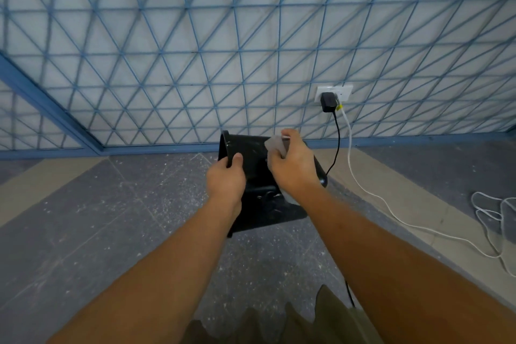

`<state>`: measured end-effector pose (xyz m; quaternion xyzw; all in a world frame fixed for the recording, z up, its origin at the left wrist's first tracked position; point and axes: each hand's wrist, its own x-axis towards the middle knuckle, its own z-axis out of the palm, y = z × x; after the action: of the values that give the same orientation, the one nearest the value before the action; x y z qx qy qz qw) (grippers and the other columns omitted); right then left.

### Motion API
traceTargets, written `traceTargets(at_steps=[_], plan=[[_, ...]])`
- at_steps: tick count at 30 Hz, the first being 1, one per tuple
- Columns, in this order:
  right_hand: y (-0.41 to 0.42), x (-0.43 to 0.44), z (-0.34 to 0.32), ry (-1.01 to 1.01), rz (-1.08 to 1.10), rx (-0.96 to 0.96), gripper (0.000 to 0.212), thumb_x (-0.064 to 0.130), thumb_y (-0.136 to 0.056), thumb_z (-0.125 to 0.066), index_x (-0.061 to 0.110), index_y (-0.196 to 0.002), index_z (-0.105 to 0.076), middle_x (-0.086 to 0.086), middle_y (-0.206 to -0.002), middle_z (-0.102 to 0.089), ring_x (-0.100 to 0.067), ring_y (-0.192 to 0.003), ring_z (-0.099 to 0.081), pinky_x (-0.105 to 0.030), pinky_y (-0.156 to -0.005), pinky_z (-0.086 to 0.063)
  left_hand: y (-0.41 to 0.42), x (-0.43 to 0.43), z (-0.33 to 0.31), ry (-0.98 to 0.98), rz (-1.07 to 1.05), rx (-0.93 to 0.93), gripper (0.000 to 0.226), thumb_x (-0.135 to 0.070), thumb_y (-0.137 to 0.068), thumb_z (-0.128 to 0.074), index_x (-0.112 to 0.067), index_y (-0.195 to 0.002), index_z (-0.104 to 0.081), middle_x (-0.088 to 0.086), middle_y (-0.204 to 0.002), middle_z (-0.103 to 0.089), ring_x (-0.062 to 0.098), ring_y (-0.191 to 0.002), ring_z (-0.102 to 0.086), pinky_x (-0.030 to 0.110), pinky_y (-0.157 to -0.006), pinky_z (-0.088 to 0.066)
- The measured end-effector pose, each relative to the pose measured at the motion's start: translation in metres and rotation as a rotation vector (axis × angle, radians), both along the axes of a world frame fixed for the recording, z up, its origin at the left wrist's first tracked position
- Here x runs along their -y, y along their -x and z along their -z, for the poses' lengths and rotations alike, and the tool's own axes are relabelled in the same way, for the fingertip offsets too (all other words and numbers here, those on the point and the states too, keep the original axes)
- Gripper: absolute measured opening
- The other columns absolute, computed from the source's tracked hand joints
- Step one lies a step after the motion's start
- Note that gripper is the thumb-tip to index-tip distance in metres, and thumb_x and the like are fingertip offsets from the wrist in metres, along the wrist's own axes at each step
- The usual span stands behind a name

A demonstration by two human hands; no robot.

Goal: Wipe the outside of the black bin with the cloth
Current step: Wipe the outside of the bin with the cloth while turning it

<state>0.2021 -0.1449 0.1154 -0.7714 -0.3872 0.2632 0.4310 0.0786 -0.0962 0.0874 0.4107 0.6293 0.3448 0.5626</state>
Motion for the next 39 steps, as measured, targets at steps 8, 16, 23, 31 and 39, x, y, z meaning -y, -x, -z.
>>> traceTargets(at_steps=[8, 16, 23, 31, 39], plan=[[-0.001, 0.012, -0.051, -0.228, -0.131, 0.137, 0.017, 0.005, -0.103, -0.052, 0.015, -0.100, -0.065, 0.007, -0.083, -0.063, 0.004, -0.081, -0.063, -0.002, -0.063, -0.041, 0.023, 0.021, -0.041, -0.302, 0.260, -0.389, 0.028, -0.032, -0.110, -0.040, -0.007, -0.106, -0.052, 0.008, -0.089, -0.061, 0.027, -0.080, -0.060, 0.040, -0.069, -0.048], [0.031, -0.019, -0.070, -0.338, -0.364, 0.374, 0.021, 0.003, -0.096, -0.061, 0.004, -0.117, -0.062, -0.006, -0.114, -0.056, -0.010, -0.093, -0.052, -0.002, -0.079, -0.038, 0.044, 0.044, -0.034, -0.488, 0.247, -0.399, 0.024, -0.036, -0.108, -0.043, -0.016, -0.096, -0.050, 0.007, -0.074, -0.060, 0.025, -0.057, -0.056, 0.049, -0.054, -0.049], [0.048, -0.030, -0.062, -0.309, -0.578, 0.463, 0.013, 0.007, -0.094, -0.068, -0.003, -0.099, -0.073, -0.014, -0.105, -0.054, -0.016, -0.085, -0.055, -0.018, -0.078, -0.043, 0.055, 0.043, -0.047, -0.448, 0.261, -0.244, 0.021, -0.030, -0.110, -0.043, -0.018, -0.107, -0.059, 0.001, -0.085, -0.066, 0.014, -0.067, -0.058, 0.032, -0.057, -0.042], [0.047, -0.049, -0.078, -0.306, -0.549, 0.488, 0.020, 0.004, -0.094, -0.068, 0.000, -0.113, -0.074, -0.012, -0.112, -0.056, -0.023, -0.096, -0.061, -0.031, -0.085, -0.051, 0.057, 0.043, -0.053, -0.438, 0.215, -0.182, 0.020, -0.030, -0.110, -0.043, -0.018, -0.113, -0.060, -0.005, -0.082, -0.063, 0.009, -0.065, -0.056, 0.030, -0.058, -0.040], [0.050, -0.033, -0.085, -0.305, -0.598, 0.472, 0.020, 0.001, -0.089, -0.071, 0.003, -0.107, -0.077, -0.010, -0.106, -0.063, -0.025, -0.096, -0.064, -0.040, -0.086, -0.053, 0.057, 0.046, -0.062, -0.423, 0.146, -0.069, 0.021, -0.029, -0.110, -0.044, -0.018, -0.116, -0.061, -0.005, -0.093, -0.068, -0.003, -0.073, -0.061, 0.024, -0.066, -0.045]])
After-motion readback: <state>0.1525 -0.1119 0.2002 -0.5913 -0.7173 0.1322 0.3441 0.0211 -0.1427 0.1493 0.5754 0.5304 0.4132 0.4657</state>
